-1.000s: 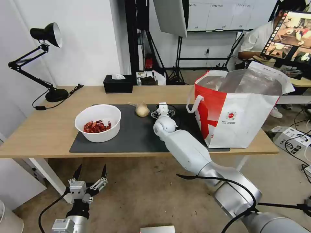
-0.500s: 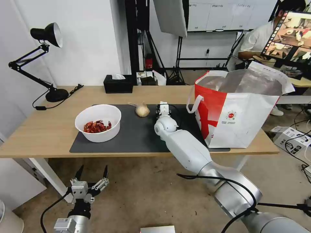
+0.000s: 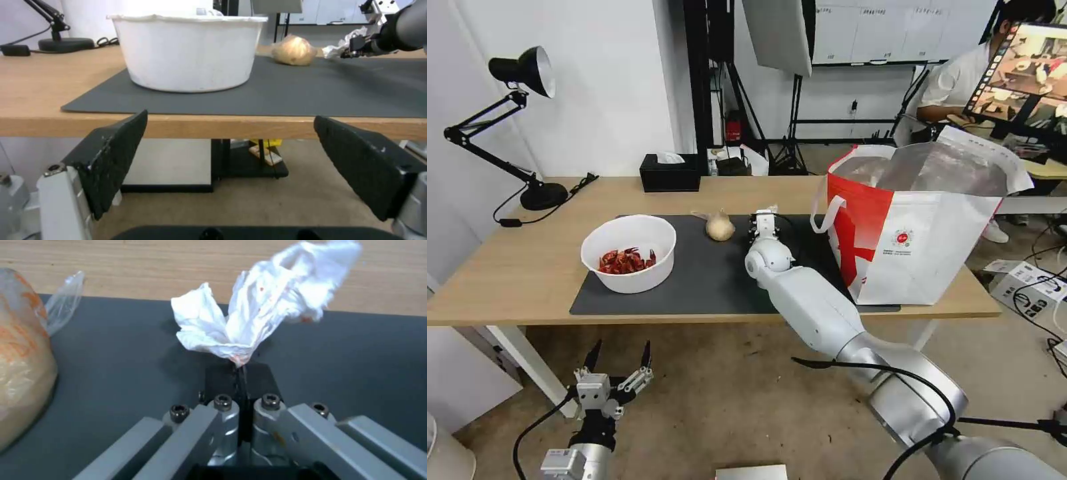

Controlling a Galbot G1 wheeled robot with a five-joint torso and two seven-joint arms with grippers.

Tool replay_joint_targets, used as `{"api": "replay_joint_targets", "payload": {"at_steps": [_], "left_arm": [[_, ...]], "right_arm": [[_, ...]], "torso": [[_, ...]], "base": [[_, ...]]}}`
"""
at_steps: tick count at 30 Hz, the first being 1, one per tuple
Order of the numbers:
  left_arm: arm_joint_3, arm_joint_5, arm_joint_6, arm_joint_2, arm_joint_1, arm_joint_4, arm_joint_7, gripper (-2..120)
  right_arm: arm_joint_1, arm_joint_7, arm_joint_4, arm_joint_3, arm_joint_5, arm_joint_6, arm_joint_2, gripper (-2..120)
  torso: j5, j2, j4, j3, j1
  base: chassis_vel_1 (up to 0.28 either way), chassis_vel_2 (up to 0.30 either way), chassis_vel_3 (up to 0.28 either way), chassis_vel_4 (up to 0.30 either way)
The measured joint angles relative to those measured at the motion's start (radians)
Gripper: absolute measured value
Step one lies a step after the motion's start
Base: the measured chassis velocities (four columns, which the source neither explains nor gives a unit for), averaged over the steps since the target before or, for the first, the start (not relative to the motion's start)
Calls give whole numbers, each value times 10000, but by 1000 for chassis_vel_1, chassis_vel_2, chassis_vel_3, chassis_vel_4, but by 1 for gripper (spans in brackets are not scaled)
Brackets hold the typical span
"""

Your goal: Pick up the trash from the table and place it into the takeout bag.

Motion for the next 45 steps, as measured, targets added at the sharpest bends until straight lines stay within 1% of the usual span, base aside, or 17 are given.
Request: {"api": "replay_joint_targets", "payload": {"at_steps": [10, 14, 17, 18, 21, 22, 25, 26, 27, 28, 30, 33, 34, 36, 37, 40, 45], "left_arm": [[79, 6, 0, -20, -23, 41, -12, 100], [98, 12, -1, -22, -26, 38, -15, 100], [91, 12, -1, -15, -25, 2, -18, 100], [91, 12, -1, -15, -25, 2, -18, 100], [80, 12, -2, -12, -19, -29, -24, 100], [80, 12, -2, -12, -19, -29, -24, 100], [93, 19, -3, -19, -12, -46, -25, 100], [93, 19, -3, -19, -12, -46, -25, 100], [100, 23, -4, -24, -7, -50, -27, 100], [110, 32, -6, -33, 3, -52, -27, 100], [109, 36, -6, -35, 12, -56, -28, 100], [48, 54, -9, -30, 60, -121, -30, 100], [48, 54, -9, -30, 60, -121, -30, 100], [42, 69, -11, -47, 86, -137, -30, 100], [42, 69, -11, -47, 86, -137, -30, 100], [42, 93, -12, -58, 103, -165, -29, 100], [40, 149, -14, -81, 138, -195, -30, 100]], "right_arm": [[-136, 0, 222, -42, -14, 181, -110, 0], [-280, 17, 616, -75, -75, 272, -250, 0], [-457, 125, 1400, -140, -187, 426, -559, 0], [-457, 125, 1400, -140, -187, 426, -559, 0], [-730, 340, 2623, -266, -143, 450, -1115, 0], [-730, 340, 2623, -266, -143, 450, -1115, 0], [-1064, 600, 4033, -398, 94, 440, -1757, 0], [-1064, 600, 4033, -398, 94, 440, -1757, 0], [-1149, 650, 4372, -417, 135, 437, -1910, 0], [-1357, 749, 5092, -436, 211, 430, -2235, 0], [-1457, 789, 5409, -434, 236, 427, -2368, 0], [-2136, 860, 6777, -217, 278, 422, -2862, 0], [-2136, 860, 6777, -217, 278, 422, -2862, 0], [-2654, 871, 7556, -38, 259, 436, -3114, 0], [-2654, 871, 7556, -38, 259, 436, -3114, 0], [-3410, 837, 8463, 229, 114, 576, -3343, 0], [-4075, 618, 9246, 572, 14, 749, -3554, 0]], "torso": [[0, 0, 0, 0, 0], [0, 0, 0, 0, 0], [0, 0, 2, 0, 0], [0, 0, 2, 0, 0], [0, 0, 1, 0, 0], [0, 0, 1, 0, 0], [2, 1, 1, -1, 0], [2, 1, 1, -1, 0], [0, 0, 0, -1, 0], [0, 1, 0, -1, 0], [0, 2, 0, -1, 0], [2, 2, 0, -1, 0], [2, 2, 0, -1, 0], [1, 2, 0, -1, 0], [1, 2, 0, -1, 0], [2, 2, 0, -1, 0], [2, 2, 0, -2, -1]], "base": [[0, 0, 0, 0], [0, 0, 0, 0], [0, 0, 0, 0], [0, 0, 0, 0], [0, 0, 0, 0], [0, 0, 0, 0], [0, 0, 0, 0], [0, 0, 0, 0], [0, 0, 0, 0], [0, 0, 0, 0], [0, 0, 0, 0], [0, 0, 0, 0], [0, 0, 0, 0], [0, 0, 0, 0], [0, 0, 0, 0], [0, 0, 0, 0], [0, 0, 0, 0]]}}
